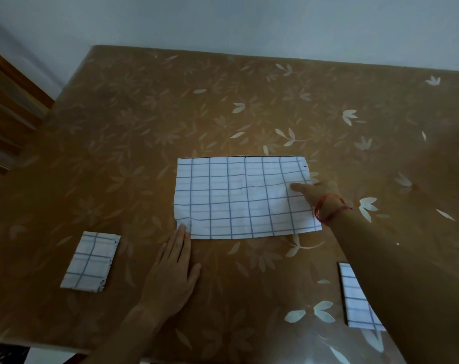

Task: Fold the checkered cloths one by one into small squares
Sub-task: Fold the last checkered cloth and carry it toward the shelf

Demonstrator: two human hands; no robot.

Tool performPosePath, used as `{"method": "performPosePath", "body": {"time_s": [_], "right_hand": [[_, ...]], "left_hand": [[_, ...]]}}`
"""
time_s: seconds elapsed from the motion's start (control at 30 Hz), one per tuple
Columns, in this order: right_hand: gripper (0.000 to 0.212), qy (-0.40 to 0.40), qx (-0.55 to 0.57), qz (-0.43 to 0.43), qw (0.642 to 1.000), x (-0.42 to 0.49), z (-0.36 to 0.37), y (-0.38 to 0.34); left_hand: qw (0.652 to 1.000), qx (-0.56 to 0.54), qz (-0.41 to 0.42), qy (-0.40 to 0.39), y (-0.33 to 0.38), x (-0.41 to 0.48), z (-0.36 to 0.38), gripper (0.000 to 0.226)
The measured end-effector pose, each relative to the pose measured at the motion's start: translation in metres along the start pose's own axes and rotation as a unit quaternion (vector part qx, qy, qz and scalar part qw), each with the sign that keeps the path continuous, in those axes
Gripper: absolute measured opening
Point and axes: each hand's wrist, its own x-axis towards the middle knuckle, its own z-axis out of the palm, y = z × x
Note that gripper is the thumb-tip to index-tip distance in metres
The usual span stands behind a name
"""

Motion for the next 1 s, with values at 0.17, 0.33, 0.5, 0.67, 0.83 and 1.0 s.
{"method": "performPosePath", "body": {"time_s": [0.17, 0.33, 0.5, 0.67, 0.83, 1.0], "right_hand": [[0.032, 0.024, 0.034, -0.011, 0.999, -0.003, -0.008, 0.000], [0.025, 0.083, 0.006, -0.034, 0.996, -0.010, -0.022, 0.017], [0.019, 0.141, 0.085, -0.051, 0.985, -0.032, -0.027, 0.031], [0.017, 0.091, 0.210, 0.033, 0.973, -0.063, -0.011, 0.052], [0.019, -0.045, 0.280, 0.080, 0.956, -0.102, 0.006, 0.066], [0.012, -0.160, 0.274, 0.079, 0.945, -0.126, 0.006, 0.077]], "left_hand": [[0.999, -0.039, -0.002, 0.008, 0.000, 0.001, -0.001, 0.074], [0.996, -0.077, -0.039, 0.015, 0.005, 0.004, -0.007, 0.084], [0.995, -0.093, -0.039, 0.018, 0.023, 0.007, -0.018, 0.086], [0.993, -0.113, 0.032, 0.020, 0.061, 0.013, -0.025, 0.085], [0.995, -0.082, 0.059, 0.022, 0.088, 0.019, -0.023, 0.077], [0.998, -0.036, 0.055, 0.019, 0.086, 0.021, -0.014, 0.067]]}}
